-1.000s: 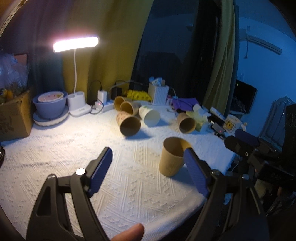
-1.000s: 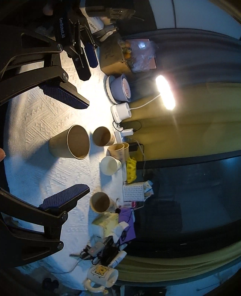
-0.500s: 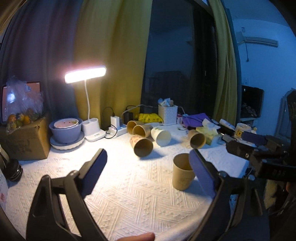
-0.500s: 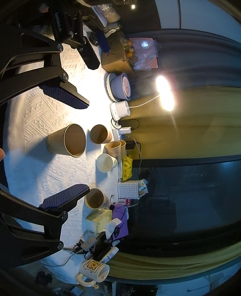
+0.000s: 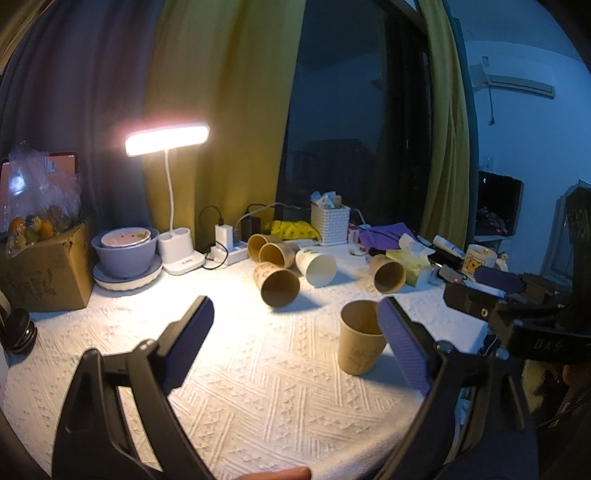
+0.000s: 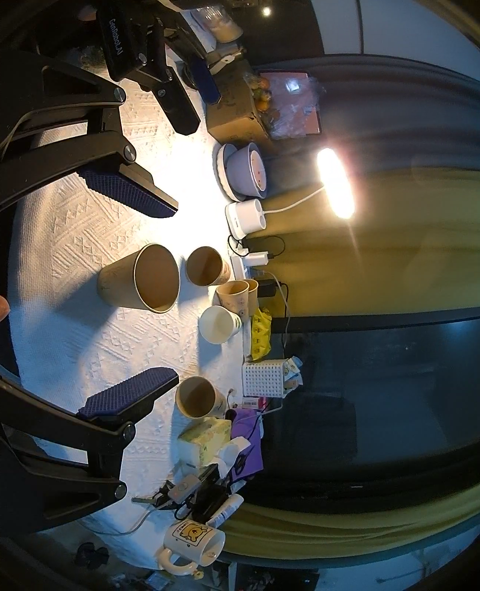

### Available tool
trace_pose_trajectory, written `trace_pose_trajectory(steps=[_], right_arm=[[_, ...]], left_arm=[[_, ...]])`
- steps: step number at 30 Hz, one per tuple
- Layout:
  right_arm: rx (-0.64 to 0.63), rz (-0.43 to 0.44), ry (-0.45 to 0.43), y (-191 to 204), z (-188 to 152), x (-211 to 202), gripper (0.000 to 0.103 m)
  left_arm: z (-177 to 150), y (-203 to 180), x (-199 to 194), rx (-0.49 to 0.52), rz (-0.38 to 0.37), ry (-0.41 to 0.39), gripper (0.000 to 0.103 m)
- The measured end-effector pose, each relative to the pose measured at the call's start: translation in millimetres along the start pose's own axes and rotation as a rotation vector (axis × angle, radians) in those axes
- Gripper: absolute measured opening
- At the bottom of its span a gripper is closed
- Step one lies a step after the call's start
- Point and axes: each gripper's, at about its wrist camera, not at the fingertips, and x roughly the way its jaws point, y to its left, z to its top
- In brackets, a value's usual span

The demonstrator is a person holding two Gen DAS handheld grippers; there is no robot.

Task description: Flip cup upright

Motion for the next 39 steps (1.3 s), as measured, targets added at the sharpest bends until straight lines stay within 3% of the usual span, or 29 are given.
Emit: trace_pose_trajectory(steps=[39], right_arm=[[0.001,0.000,0.008,7.4,-5.4,1.6,0.086]], left_arm=[[-2.1,-1.6,0.0,-0.005,-0.017,0.006,0.091]])
